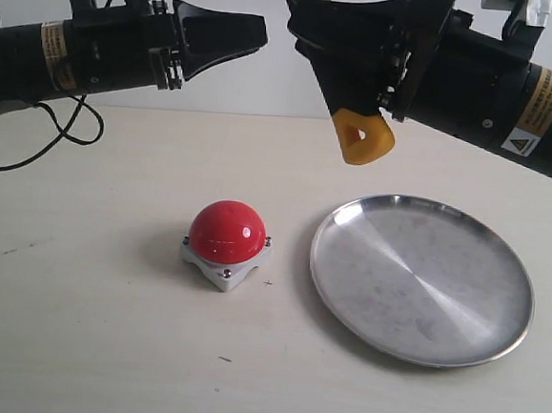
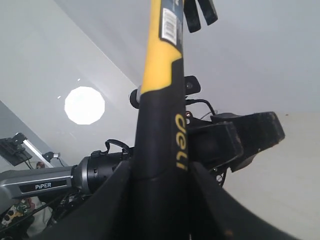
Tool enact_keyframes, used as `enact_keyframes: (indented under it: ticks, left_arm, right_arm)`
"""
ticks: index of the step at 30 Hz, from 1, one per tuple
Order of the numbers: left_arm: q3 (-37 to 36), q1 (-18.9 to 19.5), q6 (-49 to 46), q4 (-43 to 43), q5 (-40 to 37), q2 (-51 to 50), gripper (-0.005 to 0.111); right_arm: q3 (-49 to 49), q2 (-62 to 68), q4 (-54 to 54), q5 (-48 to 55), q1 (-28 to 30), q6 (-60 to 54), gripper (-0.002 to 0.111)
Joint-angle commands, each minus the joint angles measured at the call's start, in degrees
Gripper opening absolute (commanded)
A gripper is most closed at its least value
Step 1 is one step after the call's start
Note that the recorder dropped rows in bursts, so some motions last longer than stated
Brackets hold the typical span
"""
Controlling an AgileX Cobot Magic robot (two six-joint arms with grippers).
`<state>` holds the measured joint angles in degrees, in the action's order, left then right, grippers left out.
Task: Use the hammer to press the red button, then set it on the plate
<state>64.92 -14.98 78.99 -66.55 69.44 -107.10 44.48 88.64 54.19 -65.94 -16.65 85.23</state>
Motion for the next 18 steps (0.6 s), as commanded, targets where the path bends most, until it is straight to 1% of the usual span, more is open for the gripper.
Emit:
enact_keyframes:
  ticks: [1, 9, 10, 12, 14, 16, 18]
  left_arm:
    - [0.34, -0.32, 3.12, 0.79, 0.53, 0.05, 0.041]
    - [0.34, -0.44, 8.25, 2.99, 0.53, 0.24, 0.041]
    - [0.34, -0.44, 8.39, 3.25, 0.53, 0.37, 0.043]
    - [0.34, -0.44, 8.39, 3.25, 0.53, 1.10, 0.049]
    - [0.34, -0.44, 8.39, 3.25, 0.53, 1.76, 0.060]
    - [0.34, -0.44, 8.39, 3.25, 0.53, 2.58, 0.069]
    - [0.34, -0.44, 8.28, 3.91, 0.53, 3.04, 0.074]
  right_arm:
    - [0.65, -1.10, -1.54, -4.02, -0.02, -1.16, 0.000]
    - [0.51, -1.10, -2.79, -4.02, -0.02, -1.16, 0.000]
    - [0.51, -1.10, -3.35, -4.02, -0.02, -1.16, 0.000]
    - [0.51, -1.10, -4.25, -4.02, -0.02, -1.16, 0.000]
    - [0.51, -1.10, -5.11, -4.02, -0.02, -1.52, 0.000]
    - [0.51, -1.10, -5.42, -4.02, -0.02, -1.66, 0.000]
    - [0.51, -1.10, -5.42, -4.02, -0.02, -1.66, 0.000]
